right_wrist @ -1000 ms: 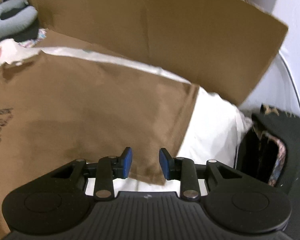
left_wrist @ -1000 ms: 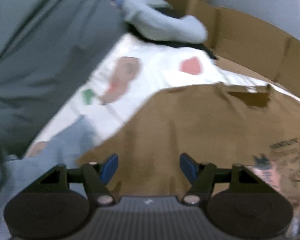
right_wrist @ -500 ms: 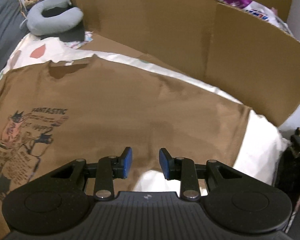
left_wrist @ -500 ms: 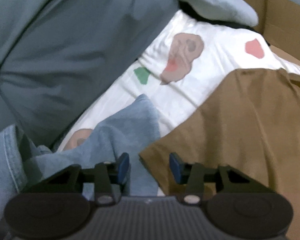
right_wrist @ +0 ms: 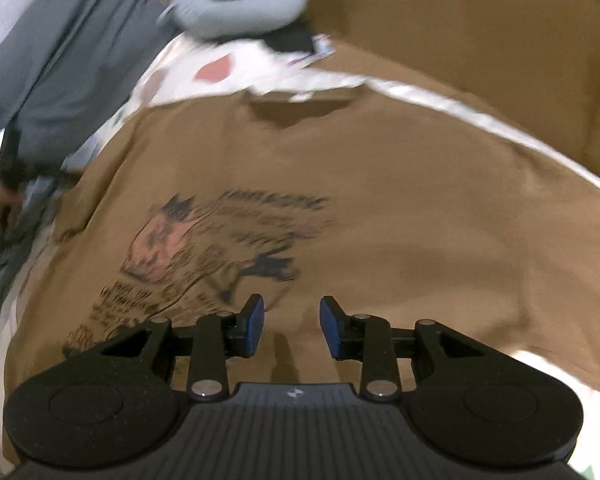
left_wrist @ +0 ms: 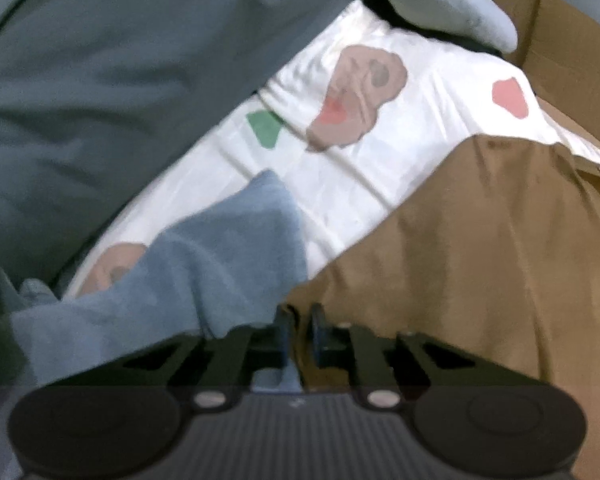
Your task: Fold clothes
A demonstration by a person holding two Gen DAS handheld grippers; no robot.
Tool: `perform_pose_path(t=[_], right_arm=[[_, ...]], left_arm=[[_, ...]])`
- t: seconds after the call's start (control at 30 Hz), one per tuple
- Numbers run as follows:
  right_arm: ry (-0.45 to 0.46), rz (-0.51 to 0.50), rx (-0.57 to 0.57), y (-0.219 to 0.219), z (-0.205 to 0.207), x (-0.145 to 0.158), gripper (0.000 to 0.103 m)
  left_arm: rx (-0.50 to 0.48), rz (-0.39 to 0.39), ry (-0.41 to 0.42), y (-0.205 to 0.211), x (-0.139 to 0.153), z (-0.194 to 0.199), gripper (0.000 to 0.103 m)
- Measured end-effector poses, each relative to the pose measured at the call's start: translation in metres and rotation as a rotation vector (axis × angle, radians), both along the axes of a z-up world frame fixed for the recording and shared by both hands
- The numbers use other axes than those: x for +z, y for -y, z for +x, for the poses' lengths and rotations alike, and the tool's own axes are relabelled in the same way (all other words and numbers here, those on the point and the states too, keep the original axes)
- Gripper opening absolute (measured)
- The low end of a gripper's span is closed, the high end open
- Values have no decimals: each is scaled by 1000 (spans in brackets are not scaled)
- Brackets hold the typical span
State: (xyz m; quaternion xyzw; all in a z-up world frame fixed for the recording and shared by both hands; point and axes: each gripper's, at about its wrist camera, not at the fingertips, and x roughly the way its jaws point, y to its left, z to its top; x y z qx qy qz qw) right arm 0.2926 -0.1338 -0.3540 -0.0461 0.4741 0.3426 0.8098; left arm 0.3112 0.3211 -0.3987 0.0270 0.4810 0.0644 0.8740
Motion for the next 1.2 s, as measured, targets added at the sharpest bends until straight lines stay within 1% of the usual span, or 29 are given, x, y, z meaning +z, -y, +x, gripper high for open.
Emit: perform_pose_path(t=[0.1, 0.2, 0.27, 0.3, 0.37, 0.47, 0.57, 0.7, 0.83, 0.97, 1.1, 1.2], right_arm=[[-17, -17, 24, -14, -5, -9, 38], [-27, -14, 23, -17, -8, -12, 39], [-27, -15, 20, -16, -9, -13, 39], [-25, -19, 18, -15, -9, -13, 39], [-20, -32, 14, -16, -7, -16, 40], [-20, -43, 6, -17, -4, -19, 40], [-25, -46, 7, -18, -2, -22, 40], [-30, -56, 20, -19, -4, -26, 41], [-36, -67, 20, -19, -5, -31, 43], [-33, -89, 25, -20, -5, -36, 44], [-22, -103, 29, -21, -6, -37, 45], [-26, -101, 27, -21, -6, -37, 46]], left_arm=[[-11, 21, 23, -3, 18, 2, 6], [-12, 35, 35, -10, 34, 5, 6], [-4, 34, 39, -16, 44, 8, 6], [1, 32, 41, -18, 48, 9, 3], [17, 14, 51, -21, 59, 12, 3], [-6, 10, 54, -16, 72, 17, 3], [-27, 41, 48, -10, 81, 23, 3], [-11, 88, 37, -14, 88, 32, 3], [-13, 141, -5, -15, 76, 44, 3], [-42, 174, -22, -14, 53, 55, 3], [-23, 189, -69, -21, 27, 61, 4], [-8, 195, -111, -25, 8, 63, 17]])
